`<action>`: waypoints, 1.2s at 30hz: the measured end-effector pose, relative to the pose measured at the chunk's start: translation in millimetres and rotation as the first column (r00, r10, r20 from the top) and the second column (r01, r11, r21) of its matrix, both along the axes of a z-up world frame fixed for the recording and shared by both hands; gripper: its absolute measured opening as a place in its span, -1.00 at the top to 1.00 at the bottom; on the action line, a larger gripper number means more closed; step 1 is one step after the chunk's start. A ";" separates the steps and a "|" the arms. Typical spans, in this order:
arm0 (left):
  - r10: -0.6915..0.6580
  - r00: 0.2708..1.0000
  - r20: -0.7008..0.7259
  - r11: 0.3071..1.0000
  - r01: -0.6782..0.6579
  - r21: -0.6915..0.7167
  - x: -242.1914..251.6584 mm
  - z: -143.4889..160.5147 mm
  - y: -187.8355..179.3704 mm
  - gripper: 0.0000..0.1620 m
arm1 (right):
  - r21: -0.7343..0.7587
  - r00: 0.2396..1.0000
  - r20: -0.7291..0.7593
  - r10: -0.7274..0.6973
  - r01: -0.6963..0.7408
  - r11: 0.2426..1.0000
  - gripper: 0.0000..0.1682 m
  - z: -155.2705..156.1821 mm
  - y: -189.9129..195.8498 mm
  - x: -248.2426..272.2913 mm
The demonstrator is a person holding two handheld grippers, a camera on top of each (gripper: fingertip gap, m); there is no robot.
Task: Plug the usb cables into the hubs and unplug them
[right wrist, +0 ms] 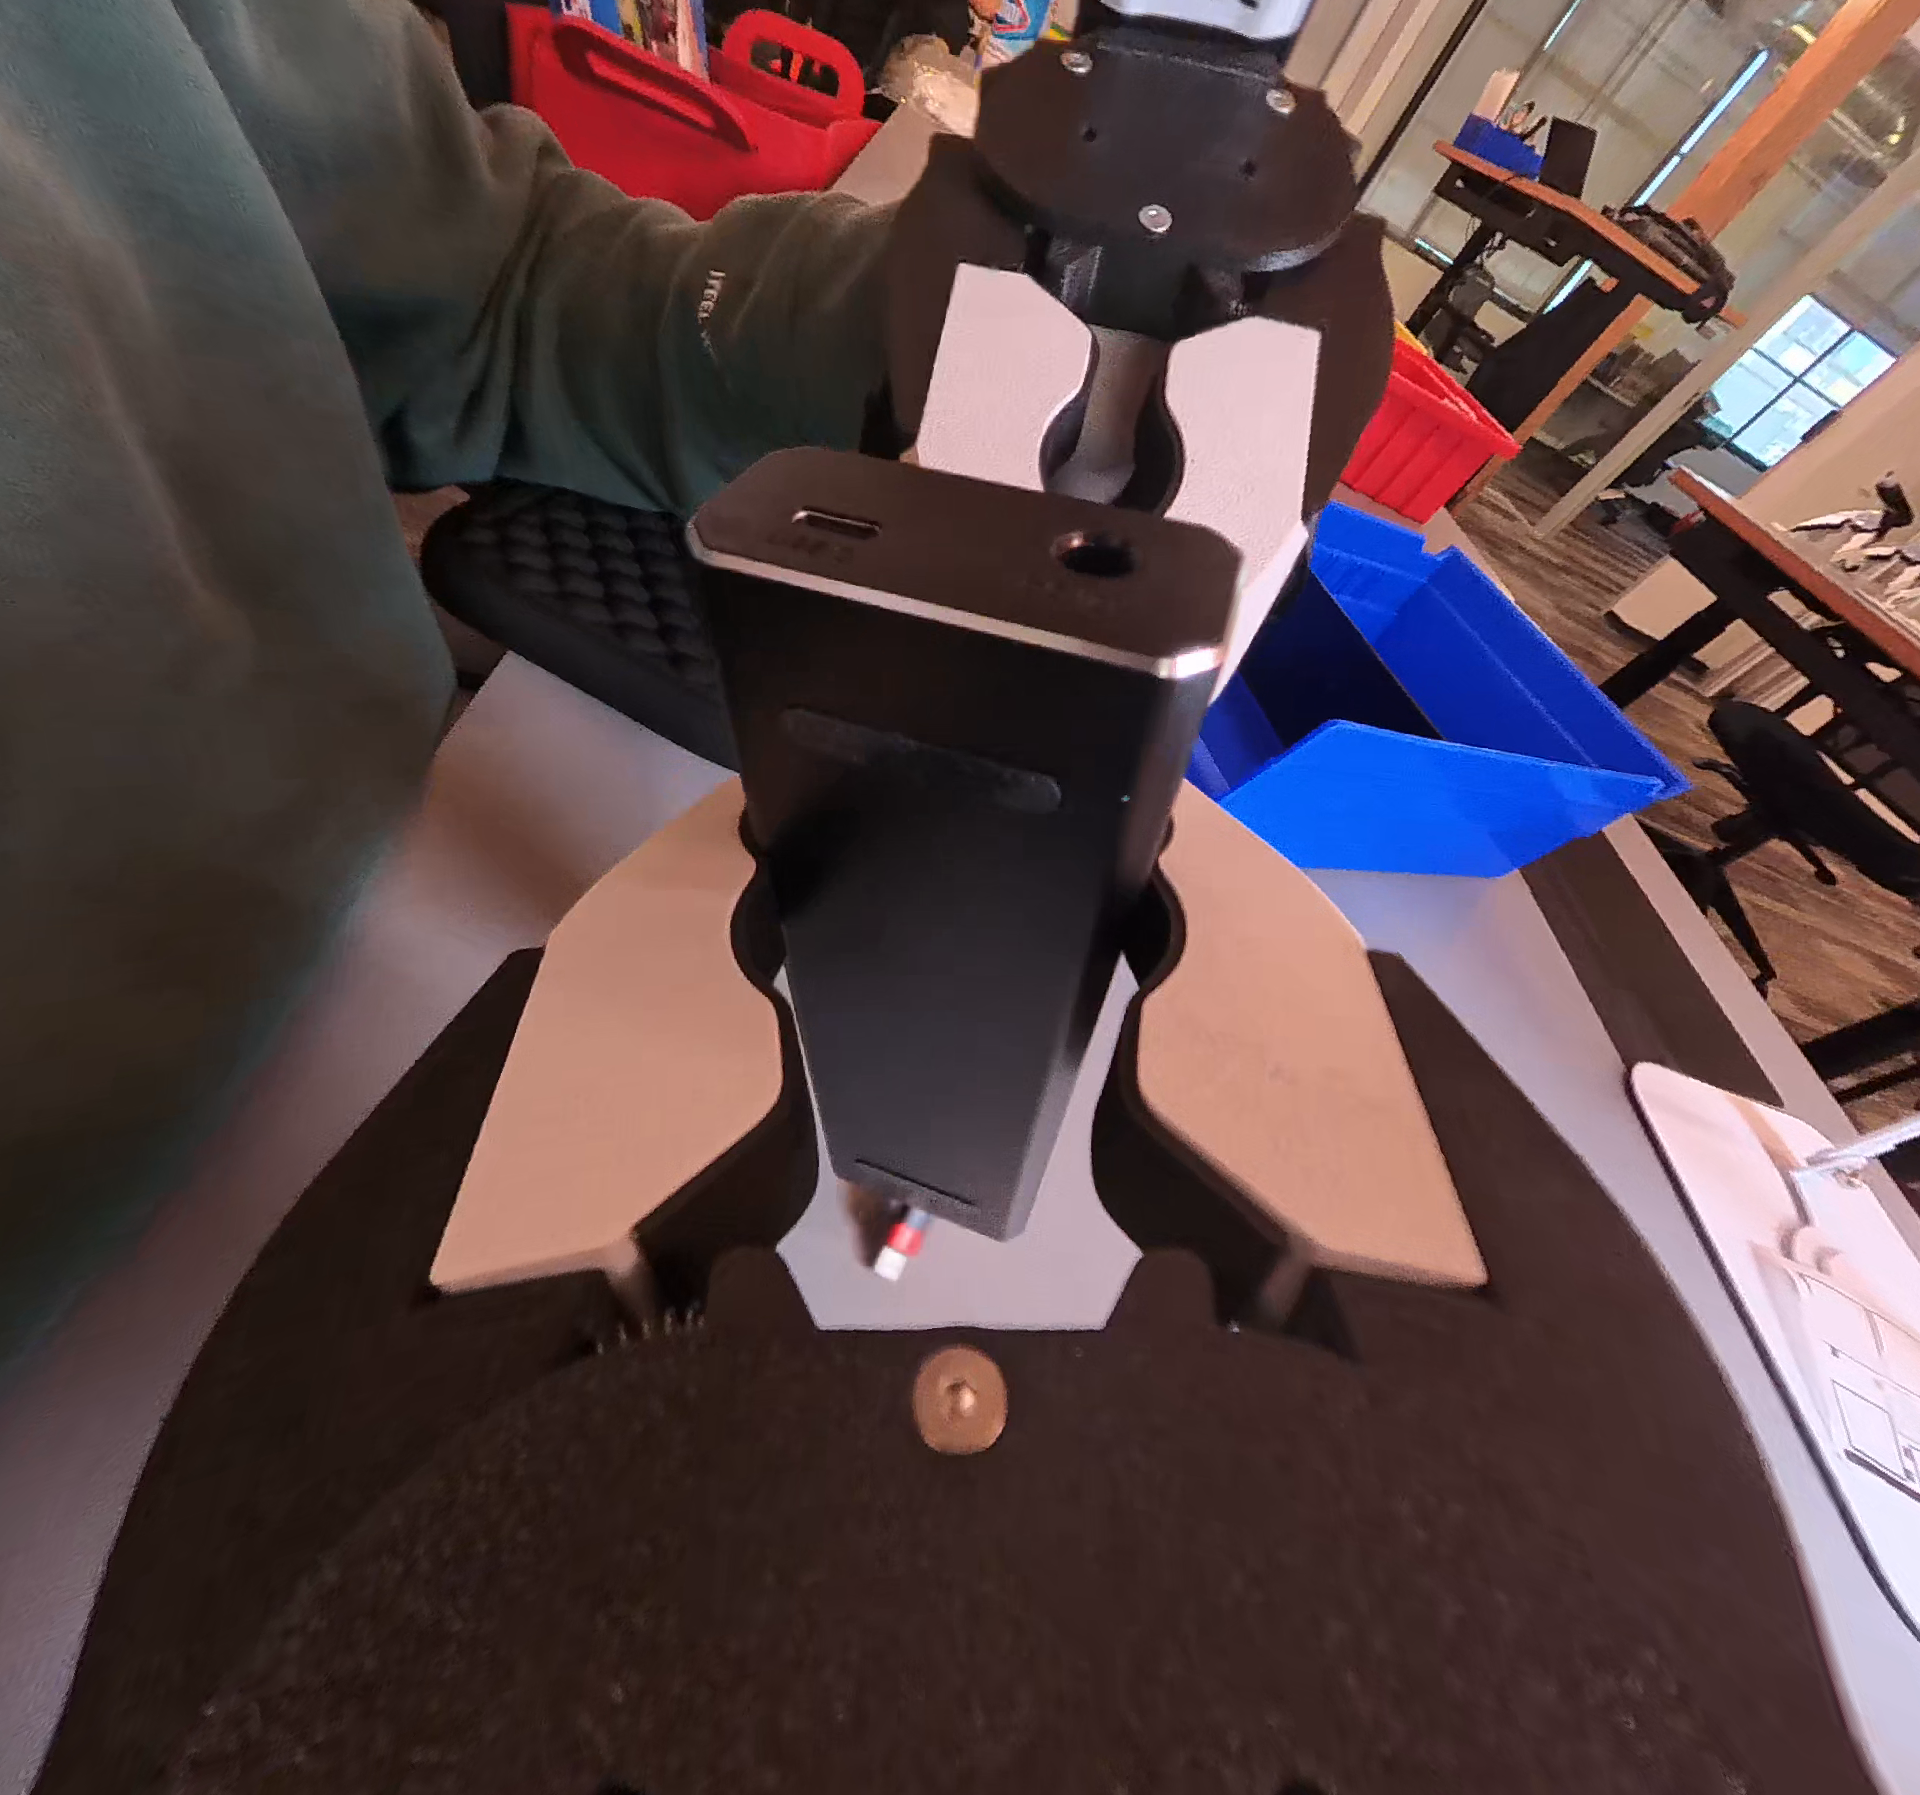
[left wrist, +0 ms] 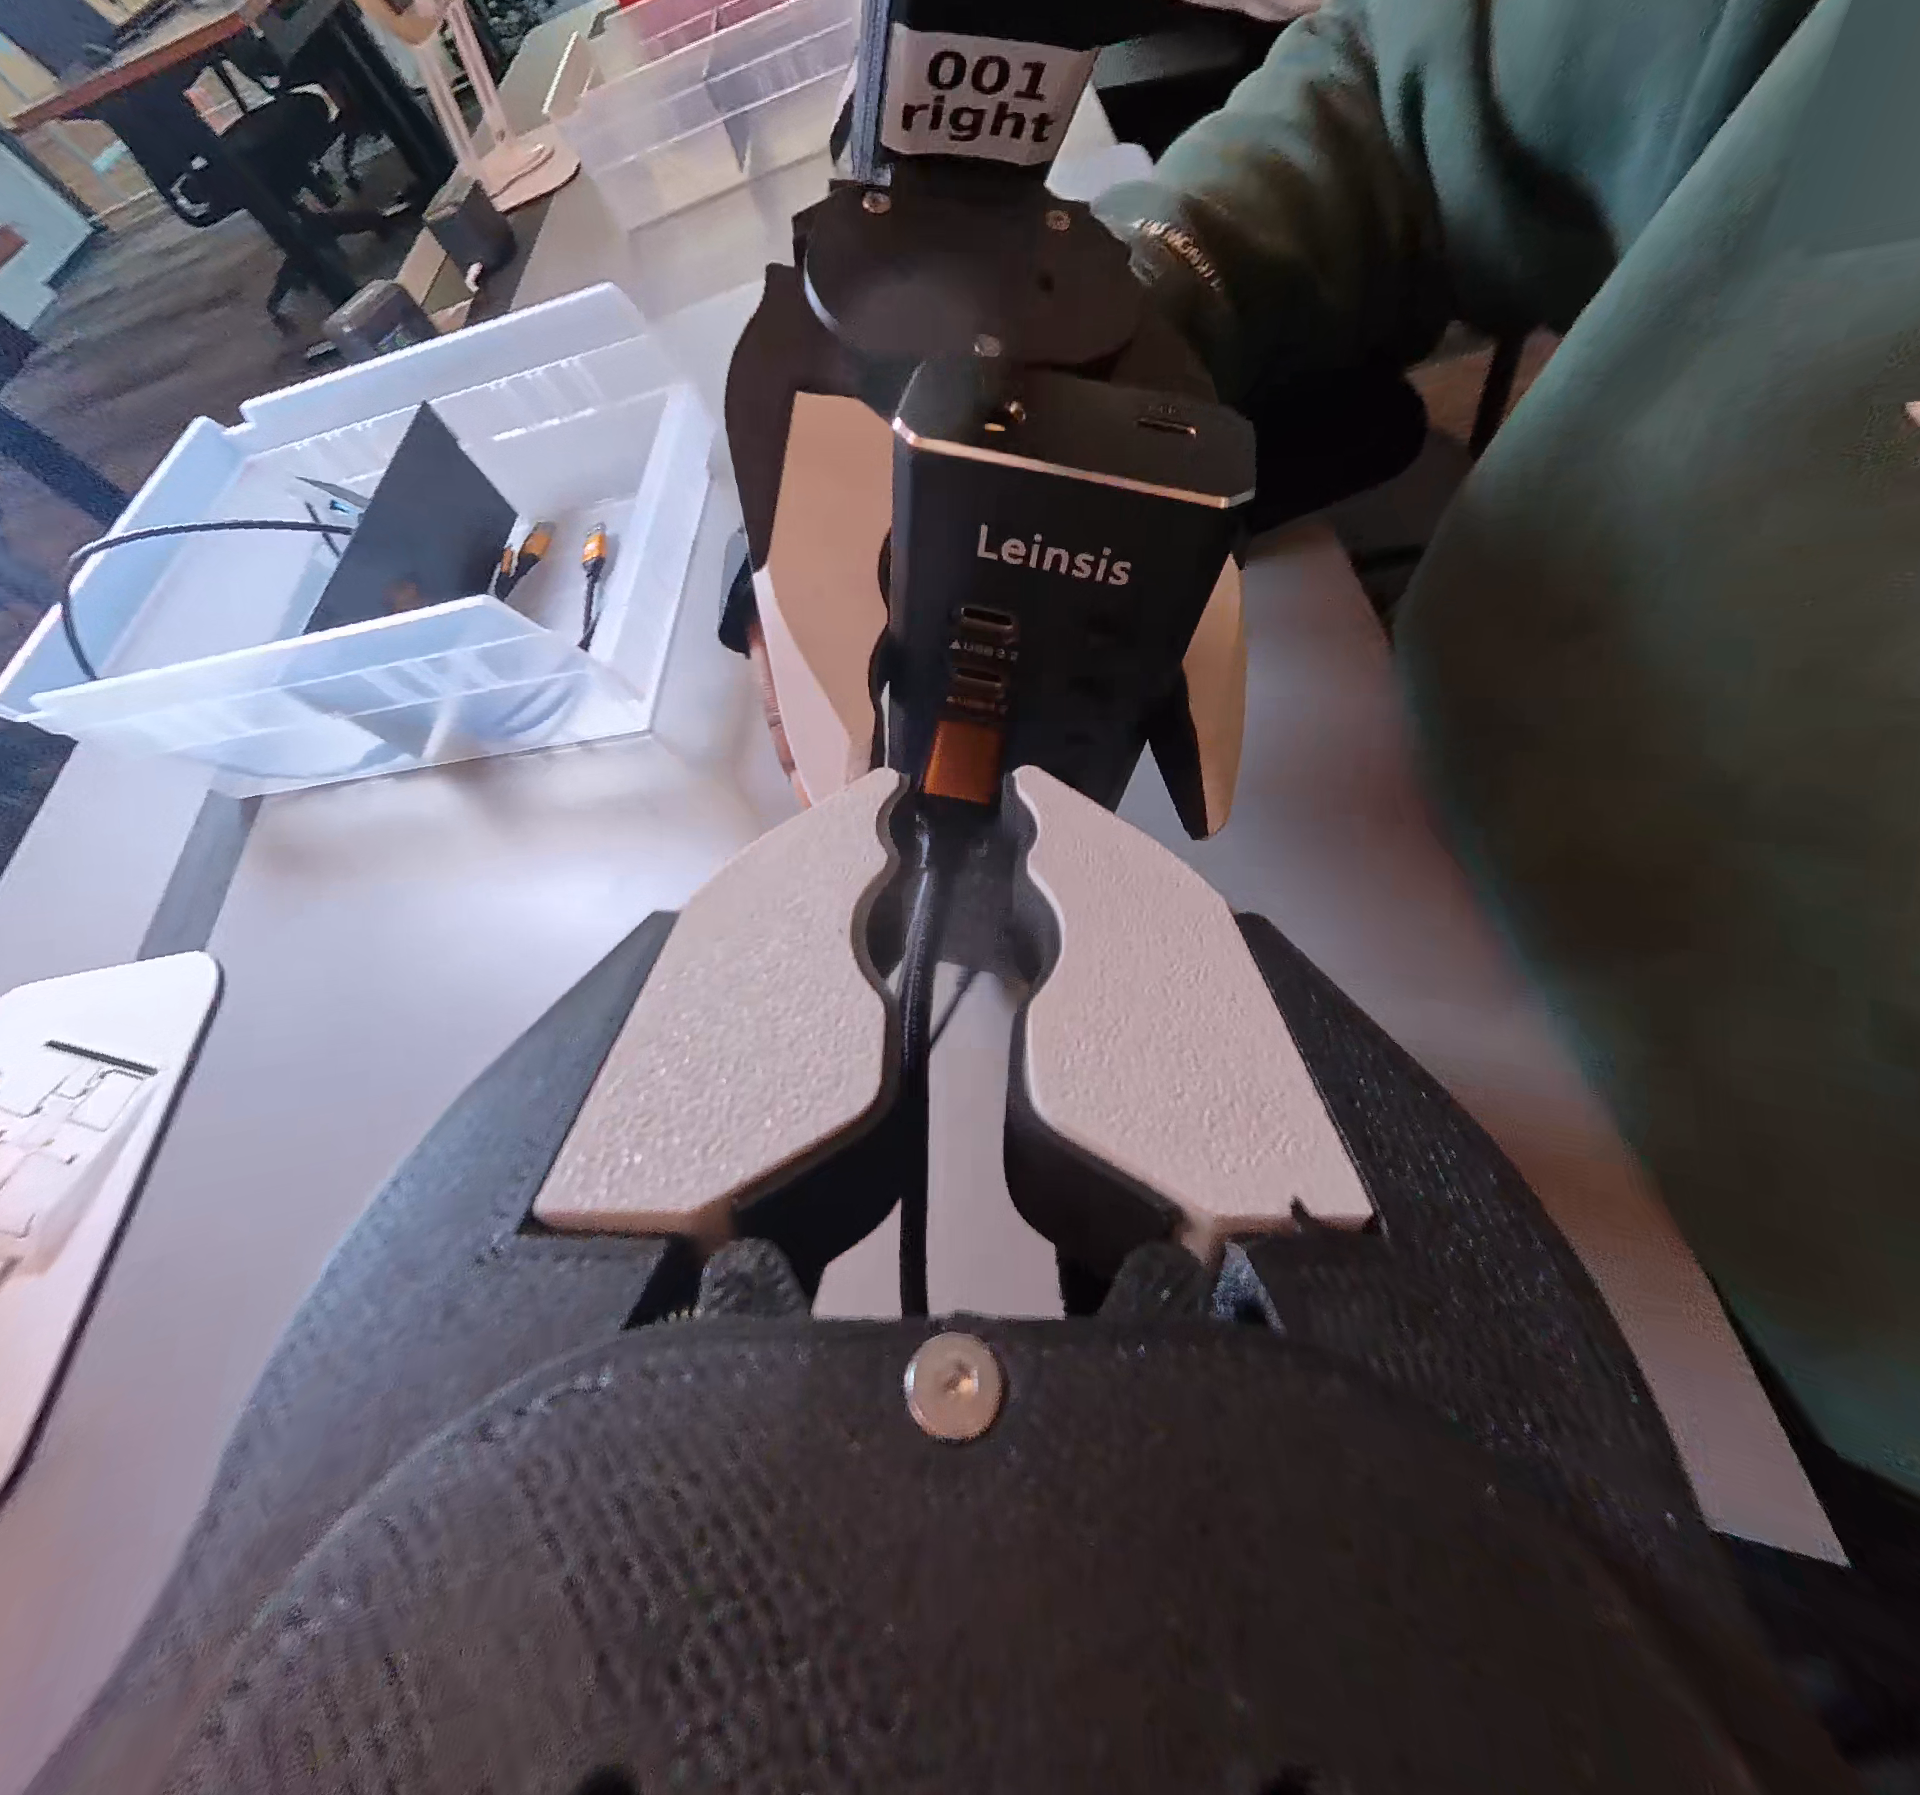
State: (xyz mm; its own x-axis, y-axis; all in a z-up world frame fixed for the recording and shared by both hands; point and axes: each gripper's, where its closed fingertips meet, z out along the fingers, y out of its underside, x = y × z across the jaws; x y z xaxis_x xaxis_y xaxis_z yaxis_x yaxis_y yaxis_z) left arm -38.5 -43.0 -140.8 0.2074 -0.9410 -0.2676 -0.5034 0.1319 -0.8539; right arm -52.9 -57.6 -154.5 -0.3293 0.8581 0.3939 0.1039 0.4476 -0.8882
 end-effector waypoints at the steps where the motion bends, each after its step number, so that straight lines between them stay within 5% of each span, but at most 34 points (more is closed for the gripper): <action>1: 0.016 1.000 -0.008 1.000 -0.016 0.016 0.4 0.4 1.6 0.82 | -0.002 1.000 -0.004 -0.008 0.008 1.000 0.22 1.0 1.4 0.0; 23: 0.205 0.968 -0.142 0.974 -0.187 0.129 -8.4 -15.2 22.9 0.81 | -0.052 0.989 0.063 -0.137 0.140 0.989 0.22 -14.5 30.5 -0.2; 36: 0.104 0.990 -0.091 0.994 -0.100 0.048 0.2 -18.3 6.4 0.81 | 0.097 0.997 0.039 -0.072 0.068 0.993 0.26 -12.4 11.1 -0.9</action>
State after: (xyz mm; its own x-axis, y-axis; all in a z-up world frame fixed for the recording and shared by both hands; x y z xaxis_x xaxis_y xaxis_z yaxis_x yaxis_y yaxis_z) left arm -38.3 -36.6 -159.1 0.2736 -0.9033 -0.3305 -0.5932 0.1120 -0.7973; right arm -53.8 -46.5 -166.9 -0.2876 0.8390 0.4620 0.1746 0.5202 -0.8360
